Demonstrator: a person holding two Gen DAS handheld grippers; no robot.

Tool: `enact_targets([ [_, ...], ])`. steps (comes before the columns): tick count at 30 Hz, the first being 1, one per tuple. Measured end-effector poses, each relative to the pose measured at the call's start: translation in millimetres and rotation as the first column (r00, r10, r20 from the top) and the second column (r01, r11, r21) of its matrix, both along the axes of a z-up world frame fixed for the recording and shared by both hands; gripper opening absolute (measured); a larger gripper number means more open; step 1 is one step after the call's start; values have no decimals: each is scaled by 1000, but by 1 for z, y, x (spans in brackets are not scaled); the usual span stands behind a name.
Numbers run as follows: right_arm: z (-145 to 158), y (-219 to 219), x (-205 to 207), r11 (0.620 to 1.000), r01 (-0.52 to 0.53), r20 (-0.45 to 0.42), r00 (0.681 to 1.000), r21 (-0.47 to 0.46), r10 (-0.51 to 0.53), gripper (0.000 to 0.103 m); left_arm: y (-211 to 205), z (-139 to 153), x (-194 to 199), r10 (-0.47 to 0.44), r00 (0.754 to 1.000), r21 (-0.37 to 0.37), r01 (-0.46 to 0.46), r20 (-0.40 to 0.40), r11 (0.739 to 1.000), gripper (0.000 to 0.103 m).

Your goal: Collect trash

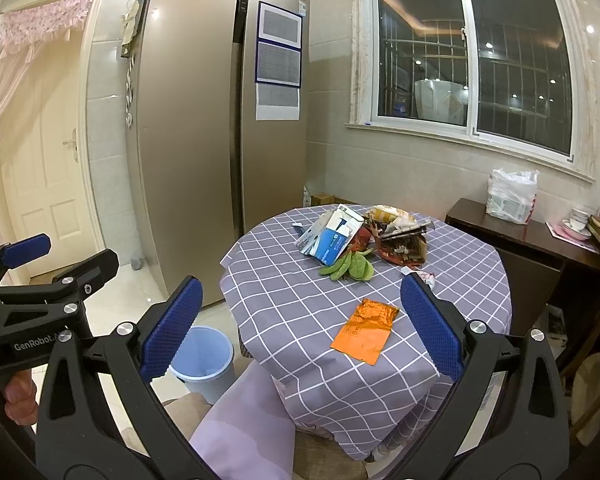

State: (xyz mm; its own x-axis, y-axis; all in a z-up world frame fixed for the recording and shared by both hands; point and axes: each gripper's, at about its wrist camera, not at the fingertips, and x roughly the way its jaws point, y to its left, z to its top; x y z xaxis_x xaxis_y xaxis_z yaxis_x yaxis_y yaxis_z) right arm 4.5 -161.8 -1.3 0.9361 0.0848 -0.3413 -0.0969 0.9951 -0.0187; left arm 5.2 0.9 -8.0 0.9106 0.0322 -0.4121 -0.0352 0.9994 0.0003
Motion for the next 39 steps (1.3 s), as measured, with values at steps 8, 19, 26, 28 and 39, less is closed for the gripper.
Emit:
enact_targets([
  [8,0,0,0,1000,-1,-1,1000,1,1,98,0,0,0,0,1000,0,0,0,1000,99],
  [19,-4,0,2,1000,2,-11,1000,3,-2,97,1,-1,1,2,1000,0,-2,-8,1000,99],
  [26,-6,0,2,1000,1,-13,1000,3,-1,97,2,0,2,2,1000,1,-2,-11,1000,99],
  [28,-6,0,2,1000,2,-14,1000,4,-2,98,2,0,2,2,1000,1,-2,-13,1000,99],
  [39,-13,-3,12,1000,2,-58,998,25,-1,98,-1,-6,10,3,999,15,-3,-36,1000,98],
])
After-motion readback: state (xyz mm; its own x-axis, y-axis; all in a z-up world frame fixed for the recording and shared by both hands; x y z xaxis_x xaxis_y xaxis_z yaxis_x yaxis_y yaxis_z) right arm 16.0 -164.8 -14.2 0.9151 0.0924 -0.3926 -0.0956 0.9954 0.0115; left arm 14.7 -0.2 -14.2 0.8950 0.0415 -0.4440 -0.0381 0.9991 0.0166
